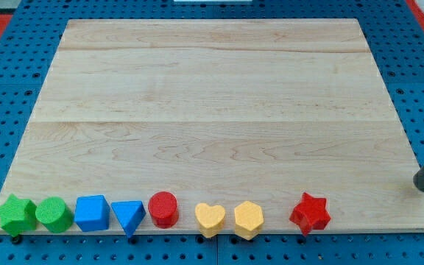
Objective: Move the red star into the right side of the yellow hexagon
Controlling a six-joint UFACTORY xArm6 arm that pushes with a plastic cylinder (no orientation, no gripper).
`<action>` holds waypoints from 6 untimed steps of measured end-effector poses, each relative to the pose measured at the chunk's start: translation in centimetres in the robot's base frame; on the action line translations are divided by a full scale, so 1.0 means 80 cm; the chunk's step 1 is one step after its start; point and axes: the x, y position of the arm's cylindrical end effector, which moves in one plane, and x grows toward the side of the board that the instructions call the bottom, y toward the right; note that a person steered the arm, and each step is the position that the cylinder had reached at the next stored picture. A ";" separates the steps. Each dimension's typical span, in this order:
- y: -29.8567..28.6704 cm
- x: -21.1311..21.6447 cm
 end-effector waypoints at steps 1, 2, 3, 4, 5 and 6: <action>-0.043 0.004; -0.094 0.033; -0.110 0.062; -0.127 0.064; -0.164 0.063; -0.203 0.063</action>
